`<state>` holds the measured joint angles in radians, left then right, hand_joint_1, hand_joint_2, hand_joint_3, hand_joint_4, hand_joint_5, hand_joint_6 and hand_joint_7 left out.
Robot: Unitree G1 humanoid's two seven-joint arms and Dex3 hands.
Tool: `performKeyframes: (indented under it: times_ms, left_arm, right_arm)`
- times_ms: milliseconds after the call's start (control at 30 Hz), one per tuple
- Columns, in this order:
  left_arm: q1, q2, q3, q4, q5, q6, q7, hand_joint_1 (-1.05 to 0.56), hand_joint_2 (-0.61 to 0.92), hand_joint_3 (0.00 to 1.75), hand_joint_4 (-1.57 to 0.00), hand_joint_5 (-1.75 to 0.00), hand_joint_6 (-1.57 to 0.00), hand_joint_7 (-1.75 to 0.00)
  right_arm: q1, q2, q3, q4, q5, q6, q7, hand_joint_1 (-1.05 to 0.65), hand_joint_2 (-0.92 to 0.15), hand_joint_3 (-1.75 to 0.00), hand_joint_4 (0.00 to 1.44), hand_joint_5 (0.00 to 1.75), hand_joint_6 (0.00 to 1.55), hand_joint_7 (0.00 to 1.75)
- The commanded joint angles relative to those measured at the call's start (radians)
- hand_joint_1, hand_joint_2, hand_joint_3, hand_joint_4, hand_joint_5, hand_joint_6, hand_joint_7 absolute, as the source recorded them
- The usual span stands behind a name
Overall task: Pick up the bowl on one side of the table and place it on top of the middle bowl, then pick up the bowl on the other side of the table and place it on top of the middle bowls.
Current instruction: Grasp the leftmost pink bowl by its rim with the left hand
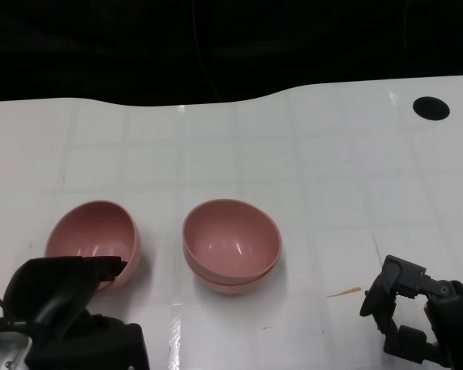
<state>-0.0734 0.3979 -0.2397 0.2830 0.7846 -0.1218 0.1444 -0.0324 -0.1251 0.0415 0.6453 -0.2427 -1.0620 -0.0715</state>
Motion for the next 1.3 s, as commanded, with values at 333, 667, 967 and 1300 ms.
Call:
performKeyframes:
  times_ms: [333, 667, 967, 1300]
  left_arm:
    - [-0.023, 0.008, 0.007, 0.085, -0.084, -0.103, 0.083, -0.12, 0.92, 0.22, -1.07, -0.13, -1.06, -0.10]
    - [-0.037, -0.002, 0.010, 0.161, -0.144, -0.219, 0.187, -0.02, 0.90, 0.47, -0.65, -1.74, -0.58, -1.73]
    - [-0.033, 0.002, 0.027, 0.138, -0.197, -0.234, 0.155, -0.01, 0.83, 0.62, -0.67, -1.75, -0.59, -1.75]
    - [-0.033, 0.014, 0.033, 0.115, -0.197, -0.244, 0.154, 0.00, 0.78, 0.65, -0.67, -1.75, -0.60, -1.75]
  right_arm:
    - [-0.001, -0.007, -0.003, 0.018, 0.004, -0.023, -0.012, -0.18, -0.65, -1.01, 0.85, 1.75, 0.73, 1.54]
    - [0.009, -0.004, 0.003, 0.004, 0.014, -0.012, -0.003, -0.19, -0.64, -1.03, 0.86, 1.75, 0.74, 1.55]
    - [0.010, -0.006, 0.008, 0.004, 0.018, -0.014, 0.003, -0.17, -0.63, -1.04, 0.86, 1.75, 0.73, 1.56]
    - [0.010, -0.006, 0.009, 0.001, 0.004, -0.008, -0.004, -0.18, -0.62, -1.06, 0.87, 1.75, 0.74, 1.56]
